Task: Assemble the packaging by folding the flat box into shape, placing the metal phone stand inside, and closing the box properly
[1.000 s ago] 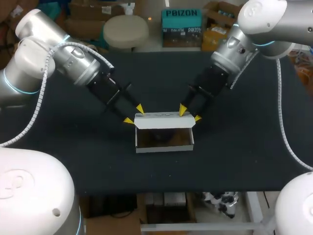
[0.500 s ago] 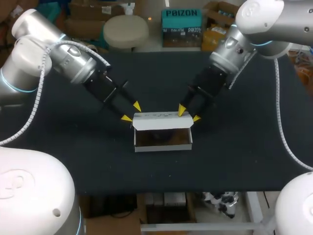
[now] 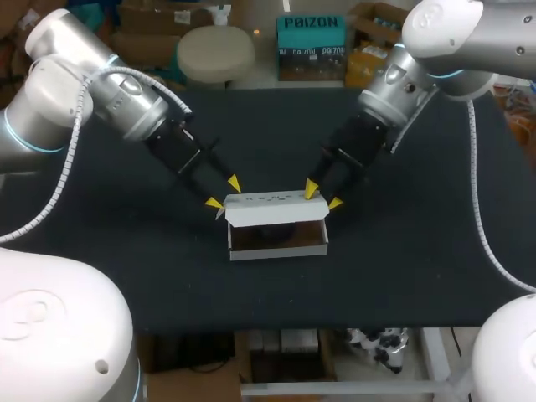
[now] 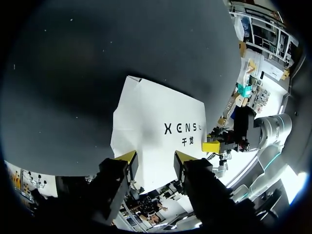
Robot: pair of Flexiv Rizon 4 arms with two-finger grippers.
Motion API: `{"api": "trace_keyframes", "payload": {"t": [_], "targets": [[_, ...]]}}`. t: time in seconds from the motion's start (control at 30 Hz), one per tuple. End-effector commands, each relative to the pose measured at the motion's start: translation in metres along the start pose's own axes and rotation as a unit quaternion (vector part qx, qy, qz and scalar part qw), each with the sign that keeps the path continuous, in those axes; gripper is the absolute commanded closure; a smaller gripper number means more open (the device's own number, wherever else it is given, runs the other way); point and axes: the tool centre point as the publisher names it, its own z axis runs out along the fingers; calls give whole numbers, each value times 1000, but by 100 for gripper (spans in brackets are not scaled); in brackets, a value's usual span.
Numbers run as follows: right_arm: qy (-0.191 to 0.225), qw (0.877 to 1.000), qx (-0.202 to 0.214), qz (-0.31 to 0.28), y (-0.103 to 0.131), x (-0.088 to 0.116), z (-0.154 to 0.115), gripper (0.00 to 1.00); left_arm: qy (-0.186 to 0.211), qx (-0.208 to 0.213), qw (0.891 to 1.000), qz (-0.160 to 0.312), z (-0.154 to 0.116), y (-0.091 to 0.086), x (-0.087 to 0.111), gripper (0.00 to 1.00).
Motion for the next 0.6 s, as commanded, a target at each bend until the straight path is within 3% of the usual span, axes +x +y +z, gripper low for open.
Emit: {"api": "trace_keyframes", "payload": {"t": [0.03, 0.3, 0.6], "targets": [[1, 1000, 4, 0, 3, -1, -2, 51, -10, -2, 1000, 4, 0, -1, -1, 49], [1, 1000, 4, 3, 4, -3, -2, 51, -24, -8, 999, 21, 2, -3, -7, 50], [2, 1000, 4, 6, 6, -4, -2, 51, -27, -26, 999, 37, 22, 10, -8, 51]]}}
